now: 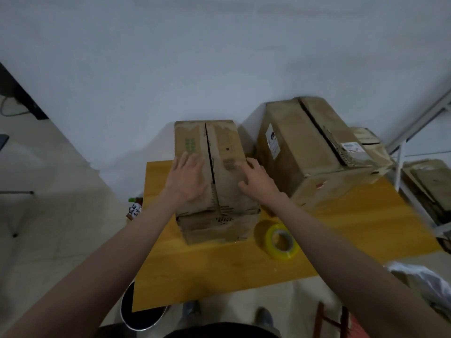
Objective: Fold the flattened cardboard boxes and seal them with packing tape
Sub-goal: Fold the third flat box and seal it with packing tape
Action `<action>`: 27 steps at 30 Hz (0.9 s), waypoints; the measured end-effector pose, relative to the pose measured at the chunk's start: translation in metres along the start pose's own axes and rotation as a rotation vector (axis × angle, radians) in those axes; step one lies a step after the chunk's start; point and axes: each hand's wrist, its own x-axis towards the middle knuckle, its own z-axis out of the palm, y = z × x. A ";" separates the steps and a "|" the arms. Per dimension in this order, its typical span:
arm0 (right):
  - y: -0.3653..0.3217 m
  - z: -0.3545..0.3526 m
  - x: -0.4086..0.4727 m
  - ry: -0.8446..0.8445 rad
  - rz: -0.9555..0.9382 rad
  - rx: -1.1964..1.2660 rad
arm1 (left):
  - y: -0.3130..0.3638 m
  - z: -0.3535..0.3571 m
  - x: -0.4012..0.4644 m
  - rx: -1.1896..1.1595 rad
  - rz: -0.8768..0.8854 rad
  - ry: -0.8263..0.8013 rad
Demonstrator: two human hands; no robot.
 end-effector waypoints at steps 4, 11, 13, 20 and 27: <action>0.020 -0.017 -0.017 0.012 -0.055 -0.006 | 0.042 0.001 -0.017 -0.020 -0.031 0.073; 0.082 -0.022 -0.069 0.000 -0.109 -0.043 | 0.135 0.023 -0.057 -0.078 -0.082 0.135; 0.103 -0.020 -0.082 -0.008 -0.114 -0.036 | 0.162 0.031 -0.066 -0.115 -0.099 0.147; 0.157 -0.006 -0.117 -0.059 -0.079 0.027 | 0.226 0.057 -0.083 -0.133 -0.056 0.160; 0.193 0.028 -0.141 -0.167 -0.008 -0.024 | 0.251 0.094 -0.088 -0.081 -0.002 0.099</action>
